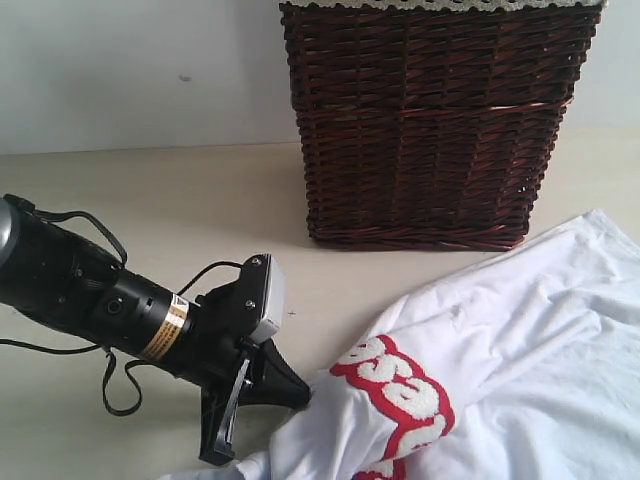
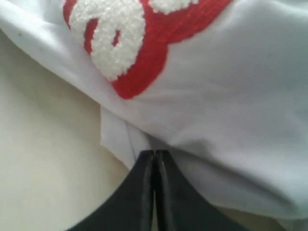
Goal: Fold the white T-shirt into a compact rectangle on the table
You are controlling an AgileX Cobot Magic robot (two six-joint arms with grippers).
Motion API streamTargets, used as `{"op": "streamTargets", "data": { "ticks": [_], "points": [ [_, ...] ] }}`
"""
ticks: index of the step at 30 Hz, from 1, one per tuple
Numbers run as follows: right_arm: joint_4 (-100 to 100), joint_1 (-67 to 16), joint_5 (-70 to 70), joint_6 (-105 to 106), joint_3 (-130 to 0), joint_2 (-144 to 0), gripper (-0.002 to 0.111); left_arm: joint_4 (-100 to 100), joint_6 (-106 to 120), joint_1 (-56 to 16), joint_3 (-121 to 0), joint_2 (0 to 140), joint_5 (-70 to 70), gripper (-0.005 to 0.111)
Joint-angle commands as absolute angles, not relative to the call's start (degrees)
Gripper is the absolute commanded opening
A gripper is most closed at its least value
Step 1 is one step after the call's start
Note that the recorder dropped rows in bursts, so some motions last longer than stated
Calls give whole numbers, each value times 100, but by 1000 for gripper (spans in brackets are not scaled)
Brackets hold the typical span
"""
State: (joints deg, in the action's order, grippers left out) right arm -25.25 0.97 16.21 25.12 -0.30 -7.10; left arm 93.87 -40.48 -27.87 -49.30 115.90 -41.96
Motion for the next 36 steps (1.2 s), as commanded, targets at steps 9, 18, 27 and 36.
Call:
{"op": "streamTargets", "data": {
  "ticks": [9, 18, 27, 36],
  "points": [
    [-2538, 95, 1599, 2530, 0, -670, 30, 9189, -3936, -2797, -5463, 10120, -3820, 0],
    [-2538, 95, 1599, 2530, 0, -670, 30, 9855, -3174, -2797, -5551, 9742, -3011, 0],
    [-2538, 95, 1609, 2530, 0, -670, 30, 9995, -5075, -2811, -4773, 9491, -5763, 0],
    [-2538, 95, 1609, 2530, 0, -670, 30, 9995, -6748, -3183, -3749, 9514, -6941, 0]
  ]
}}
